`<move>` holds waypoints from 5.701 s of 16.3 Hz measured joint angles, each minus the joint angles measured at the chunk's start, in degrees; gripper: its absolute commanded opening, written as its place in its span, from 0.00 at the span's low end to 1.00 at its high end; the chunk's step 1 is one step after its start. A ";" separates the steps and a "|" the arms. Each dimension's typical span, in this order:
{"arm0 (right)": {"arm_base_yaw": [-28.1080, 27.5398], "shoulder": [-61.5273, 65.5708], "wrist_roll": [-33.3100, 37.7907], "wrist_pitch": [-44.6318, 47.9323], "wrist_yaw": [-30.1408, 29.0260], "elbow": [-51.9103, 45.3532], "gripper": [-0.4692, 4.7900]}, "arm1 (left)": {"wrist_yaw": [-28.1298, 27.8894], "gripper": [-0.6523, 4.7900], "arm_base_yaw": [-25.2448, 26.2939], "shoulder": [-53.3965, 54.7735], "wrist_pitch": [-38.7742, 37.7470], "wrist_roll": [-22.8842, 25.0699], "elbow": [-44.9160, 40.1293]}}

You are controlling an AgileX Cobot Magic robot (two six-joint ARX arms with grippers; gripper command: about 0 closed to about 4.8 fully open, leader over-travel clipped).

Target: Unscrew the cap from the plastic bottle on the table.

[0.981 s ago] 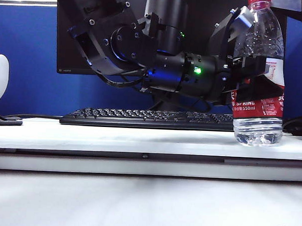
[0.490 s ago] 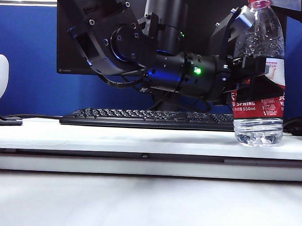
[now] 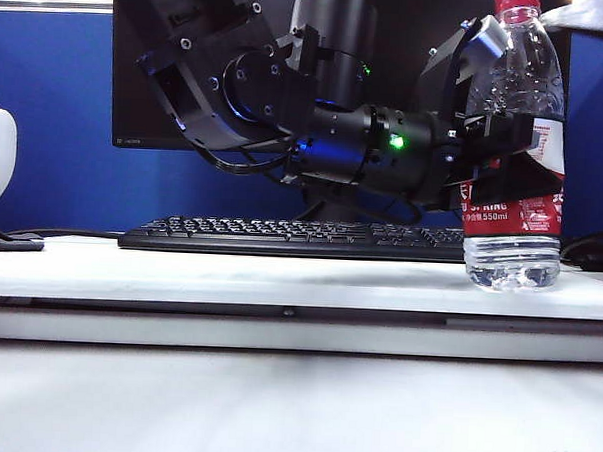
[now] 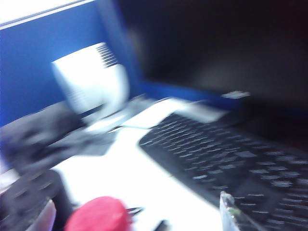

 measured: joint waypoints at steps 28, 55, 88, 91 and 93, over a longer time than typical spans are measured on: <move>50.66 -7.85 -11.32 -11.17 99.58 -0.83 0.56 | -1.46 0.33 -0.02 0.02 0.24 0.00 0.02; 14.82 -12.00 -18.95 -21.66 28.98 -0.24 0.37 | -1.46 0.33 -0.07 0.07 0.11 0.92 0.07; 4.37 -0.66 -16.04 -22.47 36.41 -0.74 0.50 | -2.56 0.33 0.07 0.07 0.20 -0.04 0.11; 4.35 -1.05 -16.04 -20.94 36.33 -0.74 0.50 | -2.58 0.33 0.07 0.07 0.20 0.00 0.11; 4.35 -3.08 -16.04 -21.14 36.33 -0.79 0.49 | -2.58 0.33 0.07 0.07 0.20 0.00 0.11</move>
